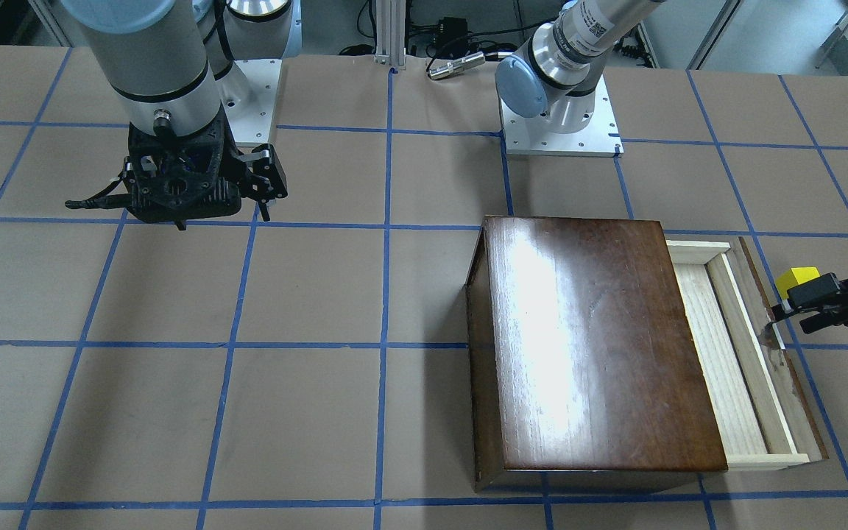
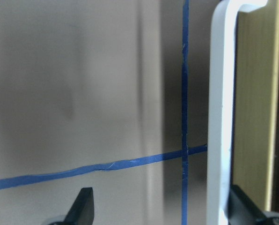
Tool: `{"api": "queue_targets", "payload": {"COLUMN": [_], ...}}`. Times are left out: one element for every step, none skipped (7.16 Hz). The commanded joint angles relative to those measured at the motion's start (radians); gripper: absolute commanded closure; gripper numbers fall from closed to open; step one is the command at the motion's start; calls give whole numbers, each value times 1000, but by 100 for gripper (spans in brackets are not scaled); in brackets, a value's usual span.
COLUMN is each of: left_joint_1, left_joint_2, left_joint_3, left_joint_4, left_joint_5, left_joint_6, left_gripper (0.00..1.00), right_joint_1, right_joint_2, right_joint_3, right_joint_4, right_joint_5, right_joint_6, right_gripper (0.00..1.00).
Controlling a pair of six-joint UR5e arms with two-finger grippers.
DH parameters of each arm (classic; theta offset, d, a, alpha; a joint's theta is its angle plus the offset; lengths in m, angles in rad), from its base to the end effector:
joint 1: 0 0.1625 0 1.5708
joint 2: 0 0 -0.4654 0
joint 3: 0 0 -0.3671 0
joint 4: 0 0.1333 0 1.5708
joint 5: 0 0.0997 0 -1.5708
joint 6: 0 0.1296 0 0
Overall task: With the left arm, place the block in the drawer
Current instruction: 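Release the handle and back the left gripper away from the drawer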
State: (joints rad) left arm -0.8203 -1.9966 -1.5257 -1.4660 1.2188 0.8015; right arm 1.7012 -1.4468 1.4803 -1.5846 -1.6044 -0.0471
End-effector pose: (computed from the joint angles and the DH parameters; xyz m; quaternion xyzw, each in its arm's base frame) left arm 0.2762 -0.5572 0.3057 -0.0008 -0.9755 0.0248 0.2186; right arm 0.1957 -0.5004 0.4806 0.0888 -0.9959 -0.0091 0.0172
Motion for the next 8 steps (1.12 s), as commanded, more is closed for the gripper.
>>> {"api": "queue_targets", "payload": {"left_joint_1": [-10, -11, -17, -29, -77, -167, -266, -355], "left_joint_2": [76, 134, 203, 263, 318, 368, 395, 412], "left_joint_3": [1, 1, 1, 1, -1, -1, -1, -1], "left_joint_4": [-34, -59, -86, -114, -153, -166, -166, -165], "left_joint_5": [37, 83, 114, 137, 143, 204, 227, 231], "left_joint_6": [-13, -16, -16, -21, -86, -199, -302, -450], "left_gripper": [0, 0, 0, 0, 0, 0, 0, 0], "right_joint_1": [0, 0, 0, 0, 0, 0, 0, 0], "right_joint_2": [0, 0, 0, 0, 0, 0, 0, 0], "right_joint_3": [0, 0, 0, 0, 0, 0, 0, 0], "right_joint_4": [0, 0, 0, 0, 0, 0, 0, 0], "right_joint_5": [0, 1, 1, 1, 1, 1, 1, 1], "right_joint_6": [0, 1, 0, 0, 0, 0, 1, 0], "right_gripper": [0, 0, 0, 0, 0, 0, 0, 0]}}
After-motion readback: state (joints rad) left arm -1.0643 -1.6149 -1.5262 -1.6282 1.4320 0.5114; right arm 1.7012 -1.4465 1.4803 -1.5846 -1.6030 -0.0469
